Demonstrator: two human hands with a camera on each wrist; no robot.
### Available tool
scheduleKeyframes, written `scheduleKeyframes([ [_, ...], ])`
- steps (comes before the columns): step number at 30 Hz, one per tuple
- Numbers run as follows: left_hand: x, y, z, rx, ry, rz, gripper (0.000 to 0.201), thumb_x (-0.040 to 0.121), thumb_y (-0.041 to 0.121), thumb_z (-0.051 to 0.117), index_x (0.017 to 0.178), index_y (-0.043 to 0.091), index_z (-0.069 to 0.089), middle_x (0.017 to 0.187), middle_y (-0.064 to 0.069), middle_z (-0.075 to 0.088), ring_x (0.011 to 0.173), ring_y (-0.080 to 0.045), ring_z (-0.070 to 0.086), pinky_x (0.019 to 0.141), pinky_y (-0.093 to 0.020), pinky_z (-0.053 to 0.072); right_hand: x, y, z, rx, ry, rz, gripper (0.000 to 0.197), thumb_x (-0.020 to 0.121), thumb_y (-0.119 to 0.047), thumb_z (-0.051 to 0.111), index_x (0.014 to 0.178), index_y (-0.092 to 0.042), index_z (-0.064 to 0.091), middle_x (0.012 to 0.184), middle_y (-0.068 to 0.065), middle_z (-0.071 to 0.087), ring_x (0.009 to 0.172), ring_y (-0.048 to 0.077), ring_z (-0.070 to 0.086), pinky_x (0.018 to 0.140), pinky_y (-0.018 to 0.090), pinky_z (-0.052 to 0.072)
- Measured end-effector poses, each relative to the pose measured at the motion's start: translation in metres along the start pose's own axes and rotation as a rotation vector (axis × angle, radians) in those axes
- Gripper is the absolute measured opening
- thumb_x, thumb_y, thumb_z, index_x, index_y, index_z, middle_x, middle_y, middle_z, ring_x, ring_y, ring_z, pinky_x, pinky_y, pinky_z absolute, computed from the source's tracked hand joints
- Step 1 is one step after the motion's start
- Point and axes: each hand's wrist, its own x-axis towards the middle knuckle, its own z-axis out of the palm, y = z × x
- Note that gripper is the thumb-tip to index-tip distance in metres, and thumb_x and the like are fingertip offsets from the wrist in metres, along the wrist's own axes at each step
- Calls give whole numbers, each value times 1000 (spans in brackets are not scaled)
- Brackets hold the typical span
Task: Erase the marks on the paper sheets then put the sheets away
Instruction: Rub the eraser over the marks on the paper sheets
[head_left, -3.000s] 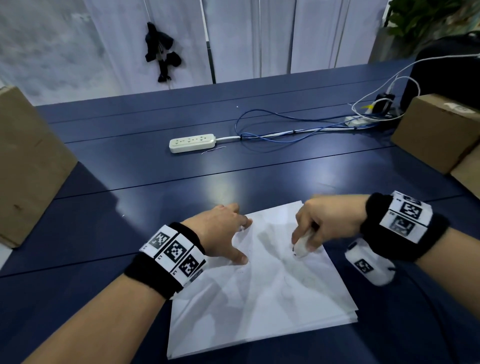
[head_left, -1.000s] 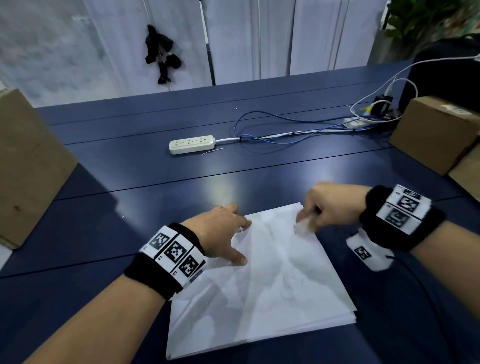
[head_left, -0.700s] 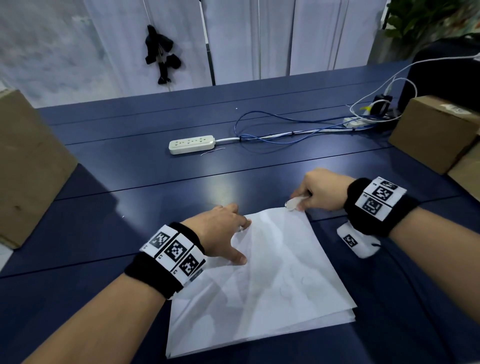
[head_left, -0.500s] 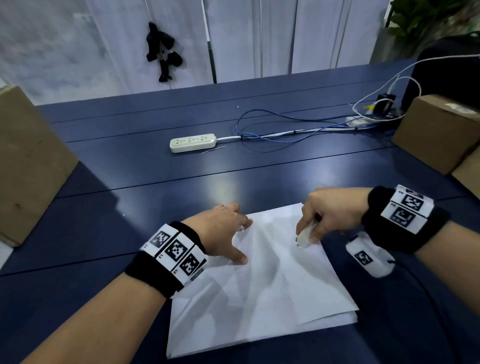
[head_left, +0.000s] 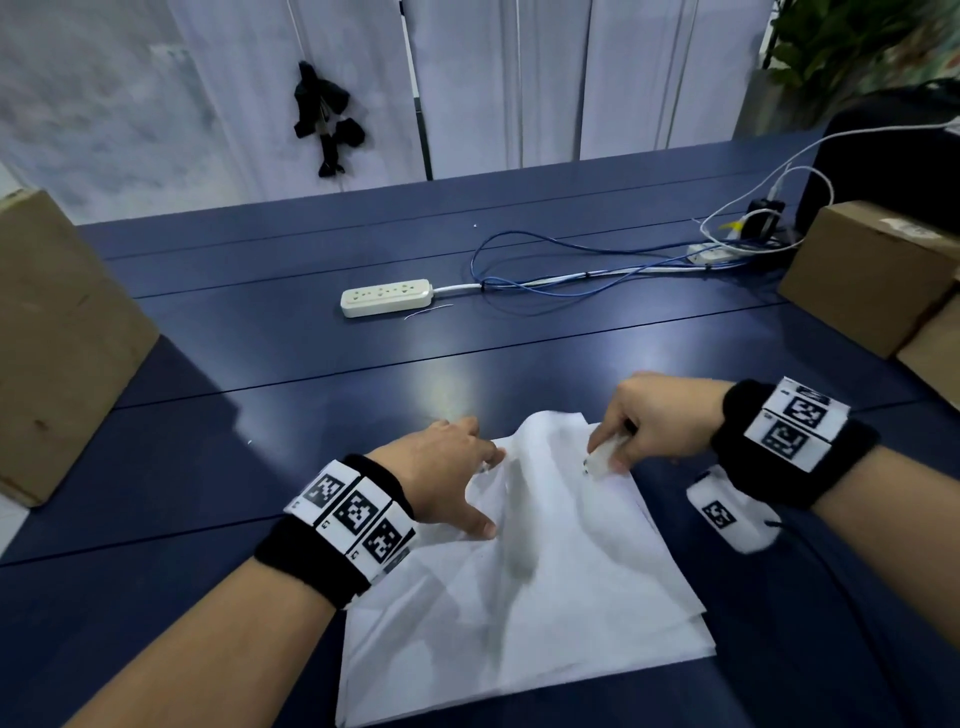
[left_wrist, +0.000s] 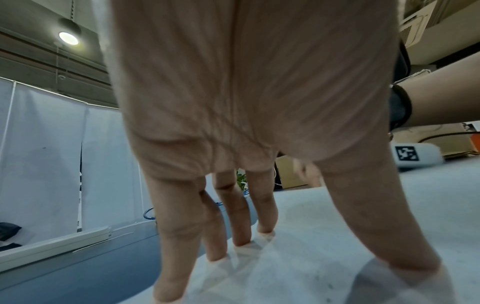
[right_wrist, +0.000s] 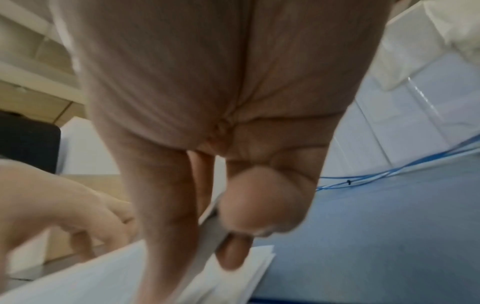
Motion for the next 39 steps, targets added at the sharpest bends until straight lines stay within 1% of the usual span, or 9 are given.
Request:
scheduleKeyframes([
  [3, -1, 1, 1, -5, 0, -5, 75, 72, 58, 75, 134, 27, 47, 116, 2, 43, 109, -22, 45, 88, -38, 47, 12, 5, -7, -36, 111, 53, 28, 76, -47, 72, 104, -41, 72, 53, -26, 57, 60, 2, 51, 74, 26, 51],
  [6, -1, 1, 0, -7, -6, -6, 75, 73, 57, 75, 136, 28, 46, 117, 2, 43, 110, -22, 44, 89, -38, 47, 11, 10, -6, -60, 135, 82, 27, 77, -43, 72, 104, -41, 72, 71, -20, 68, 72, 5, 54, 81, 32, 53],
  [12, -1, 0, 0, -12, -8, -1, 75, 72, 57, 75, 136, 28, 47, 116, 2, 43, 110, -22, 45, 88, -38, 48, -11, -1, 5, -34, -55, 26, 32, 71, -42, 76, 102, -39, 72, 74, -8, 68, 69, 4, 57, 73, 25, 51],
  [14, -1, 1, 0, -15, -10, -2, 76, 72, 57, 75, 136, 29, 46, 116, 3, 42, 110, -22, 44, 88, -38, 47, -7, 1, 1, -75, 42, 86, 27, 74, -37, 73, 101, -37, 73, 69, -13, 66, 70, 5, 58, 73, 26, 51],
  [18, -2, 1, 1, -18, -12, -10, 75, 73, 57, 75, 136, 27, 46, 116, 2, 42, 110, -22, 45, 90, -41, 48, -6, 10, -17, -136, 268, 236, 22, 80, -30, 66, 101, -33, 73, 81, -8, 67, 85, 20, 60, 79, 34, 53],
  [20, -3, 1, 1, -16, -7, -14, 75, 73, 56, 75, 136, 27, 47, 116, 2, 43, 110, -22, 45, 90, -40, 48, -13, 4, -19, -74, 271, 190, 20, 79, -30, 68, 99, -34, 72, 74, -16, 61, 81, 14, 56, 78, 29, 50],
  [26, -6, 0, 5, -42, 43, -17, 84, 72, 56, 76, 143, 29, 41, 119, 3, 45, 113, -20, 50, 92, -41, 49, -36, -34, 14, 40, 156, 102, 19, 70, -24, 62, 87, -31, 66, 72, -18, 64, 74, 4, 58, 73, 29, 53],
  [32, -17, 4, 14, -48, 110, -51, 60, 78, 56, 70, 129, 33, 48, 119, 8, 50, 115, -16, 50, 86, -38, 49, -48, -46, 31, 49, 119, 80, 12, 73, -23, 54, 77, -30, 44, 73, -11, 58, 66, 8, 53, 60, 28, 48],
  [39, -35, 13, 10, -24, 210, -10, 62, 81, 59, 65, 135, 32, 49, 126, 6, 48, 118, -18, 46, 91, -36, 47, -61, -58, 37, 45, 72, 32, 24, 83, -32, 61, 91, -31, 39, 85, -16, 51, 73, 0, 50, 61, 16, 36],
])
